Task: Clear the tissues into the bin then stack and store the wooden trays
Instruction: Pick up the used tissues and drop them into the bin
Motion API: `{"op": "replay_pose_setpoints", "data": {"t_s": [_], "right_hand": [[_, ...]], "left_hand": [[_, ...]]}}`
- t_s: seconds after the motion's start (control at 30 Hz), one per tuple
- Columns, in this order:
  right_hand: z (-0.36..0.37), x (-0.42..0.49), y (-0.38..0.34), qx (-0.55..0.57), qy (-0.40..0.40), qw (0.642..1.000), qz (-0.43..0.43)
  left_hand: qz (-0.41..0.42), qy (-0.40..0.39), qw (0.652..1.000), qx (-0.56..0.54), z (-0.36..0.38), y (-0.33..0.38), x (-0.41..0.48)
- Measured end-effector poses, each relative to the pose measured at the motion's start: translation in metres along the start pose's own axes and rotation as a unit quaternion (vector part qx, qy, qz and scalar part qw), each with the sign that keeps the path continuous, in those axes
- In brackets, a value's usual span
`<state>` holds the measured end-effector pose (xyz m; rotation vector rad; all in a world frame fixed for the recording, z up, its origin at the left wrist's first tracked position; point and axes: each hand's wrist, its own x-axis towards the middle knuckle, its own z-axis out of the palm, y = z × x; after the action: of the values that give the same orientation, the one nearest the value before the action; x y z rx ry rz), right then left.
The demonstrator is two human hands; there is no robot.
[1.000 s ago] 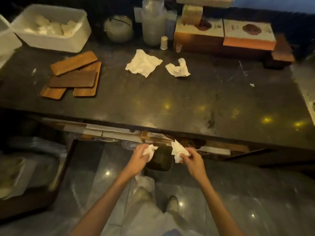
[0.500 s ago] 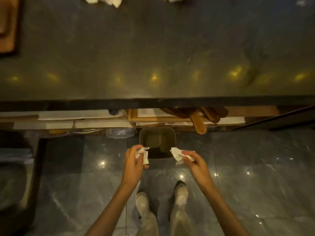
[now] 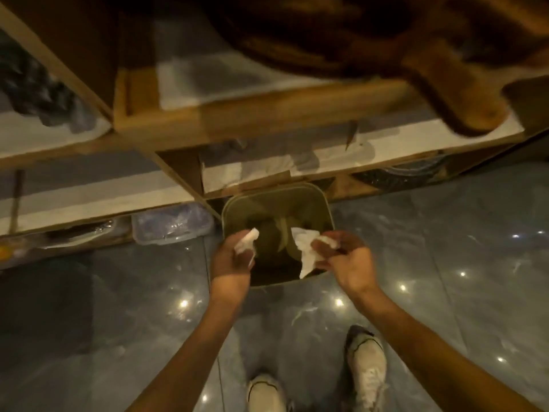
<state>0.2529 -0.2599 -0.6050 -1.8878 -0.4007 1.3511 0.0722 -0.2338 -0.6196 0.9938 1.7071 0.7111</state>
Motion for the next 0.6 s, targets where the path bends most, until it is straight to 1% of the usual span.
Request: {"op": "replay_pose_setpoints", "data": {"t_s": [0.07,0.17,0.3,0.37,0.4,0.5,0.57,0.6], "right_hand": [[0.006,0.017,0.014,-0.037,0.012,0.999,-0.028],[0.012,0.035,0.034,-0.129,-0.009,0.986,-0.106],[0.021,0.057,0.050,-0.294,-0.010,0.947,-0.132],[0.027,0.069,0.055,-0.370,-0.019,0.915,-0.160],[0.030,0.074,0.058,-0.416,-0.039,0.893,-0.168],[0.033,0.088,0.067,-0.517,-0.148,0.830,-0.147],[0.034,0.092,0.069,-0.534,-0.187,0.815,-0.128],[0.035,0.092,0.068,-0.531,-0.195,0.813,-0.137]], "left_hand": [[0.015,0.025,0.999,0.040,0.012,-0.014,0.015],[0.087,0.046,0.985,0.144,0.022,-0.033,0.030],[0.110,0.047,0.980,0.157,0.030,-0.052,0.042],[0.108,0.017,0.978,0.176,0.032,-0.057,0.048],[0.104,-0.005,0.976,0.191,0.034,-0.059,0.052],[0.104,-0.073,0.953,0.275,0.038,-0.064,0.062],[0.108,-0.121,0.929,0.331,0.041,-0.065,0.066],[0.115,-0.137,0.916,0.358,0.041,-0.064,0.066]]}}
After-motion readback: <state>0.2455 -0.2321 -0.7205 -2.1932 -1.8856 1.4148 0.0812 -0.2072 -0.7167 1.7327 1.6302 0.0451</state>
